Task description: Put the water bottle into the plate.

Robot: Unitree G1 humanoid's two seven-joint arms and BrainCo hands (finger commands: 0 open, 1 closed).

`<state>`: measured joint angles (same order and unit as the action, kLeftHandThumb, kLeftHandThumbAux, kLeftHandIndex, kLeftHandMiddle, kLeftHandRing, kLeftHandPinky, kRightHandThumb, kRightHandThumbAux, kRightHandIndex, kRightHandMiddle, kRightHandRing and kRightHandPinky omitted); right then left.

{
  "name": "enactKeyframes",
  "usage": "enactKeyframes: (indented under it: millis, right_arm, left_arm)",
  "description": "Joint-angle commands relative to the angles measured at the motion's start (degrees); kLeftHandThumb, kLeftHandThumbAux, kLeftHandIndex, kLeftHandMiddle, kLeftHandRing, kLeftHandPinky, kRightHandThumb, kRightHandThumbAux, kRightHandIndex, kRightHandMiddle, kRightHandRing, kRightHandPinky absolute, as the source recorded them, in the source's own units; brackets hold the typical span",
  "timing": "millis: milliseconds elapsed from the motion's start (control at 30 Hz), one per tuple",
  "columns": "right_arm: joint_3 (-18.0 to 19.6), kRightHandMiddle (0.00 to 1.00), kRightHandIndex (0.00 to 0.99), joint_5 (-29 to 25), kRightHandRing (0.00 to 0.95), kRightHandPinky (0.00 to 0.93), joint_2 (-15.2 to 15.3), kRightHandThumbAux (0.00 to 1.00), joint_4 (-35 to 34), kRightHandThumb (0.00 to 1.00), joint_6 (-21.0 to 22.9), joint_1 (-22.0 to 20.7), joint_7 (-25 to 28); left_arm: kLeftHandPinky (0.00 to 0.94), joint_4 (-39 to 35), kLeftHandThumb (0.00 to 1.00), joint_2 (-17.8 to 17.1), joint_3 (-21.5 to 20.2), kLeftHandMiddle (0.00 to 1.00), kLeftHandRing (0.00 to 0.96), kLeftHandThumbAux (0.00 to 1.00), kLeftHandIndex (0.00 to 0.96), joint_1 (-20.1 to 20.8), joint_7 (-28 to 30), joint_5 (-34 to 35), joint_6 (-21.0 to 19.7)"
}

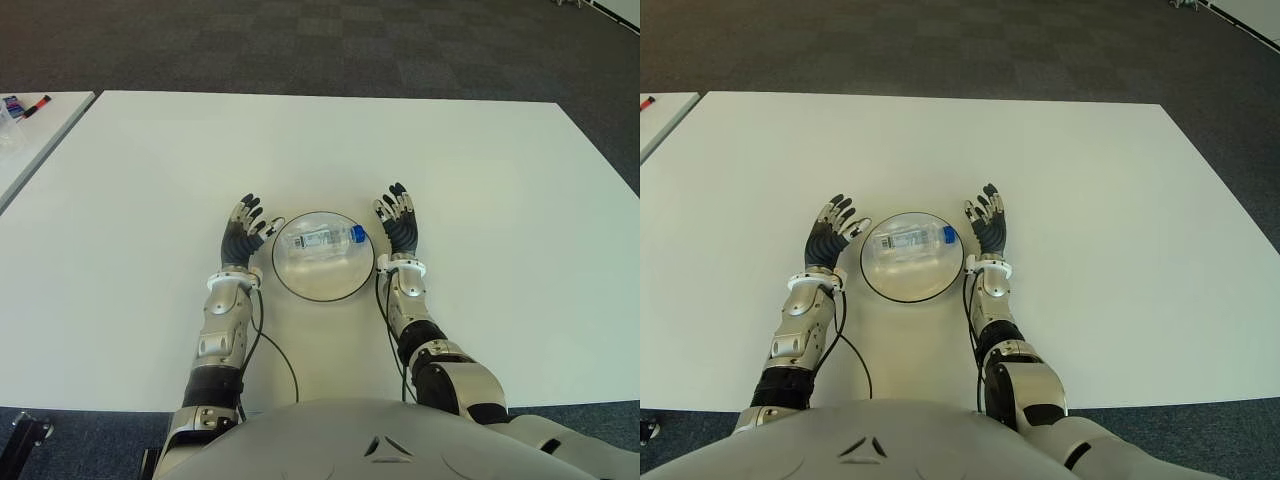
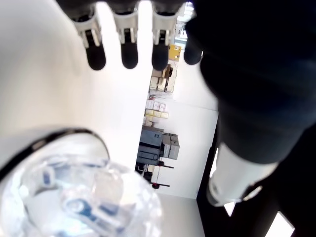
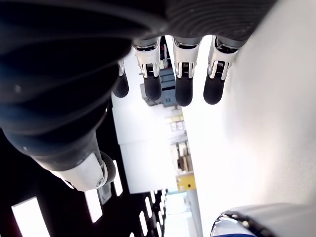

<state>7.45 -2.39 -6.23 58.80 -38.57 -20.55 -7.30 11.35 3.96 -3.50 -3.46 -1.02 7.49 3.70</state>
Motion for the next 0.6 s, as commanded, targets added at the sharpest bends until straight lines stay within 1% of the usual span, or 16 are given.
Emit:
enactKeyframes:
  millis: [33,300,600]
  right_arm:
    - [-0.45,0.094,0.080,0.20,0.100,0.144,-1.98,0.707,1.18,0.024,1.84,4.78,-0.21]
    - [-1.09,0.093,0.079,0.91,0.095,0.142,-1.85,0.712,0.21,0.013,2.11,5.32,-1.10]
    - [-1.49,0.100,0.087,0.67,0.097,0.146,-1.86,0.711,-0.68,0.000,1.88,5.85,-0.91]
  left_arm:
    - [0.132,-1.78,0.013,2.30,0.26,0.092,0.091,0.842,0.090,-1.27,-1.87,0.62,-4.30]
    - [0.131,-4.10,0.015,2.86,0.74,0.080,0.080,0.846,0.071,-2.00,-3.68,0.98,-8.75]
    - [0.136,-5.19,0.018,3.37,1.19,0.081,0.082,0.853,0.069,-2.46,-4.84,1.32,-10.56]
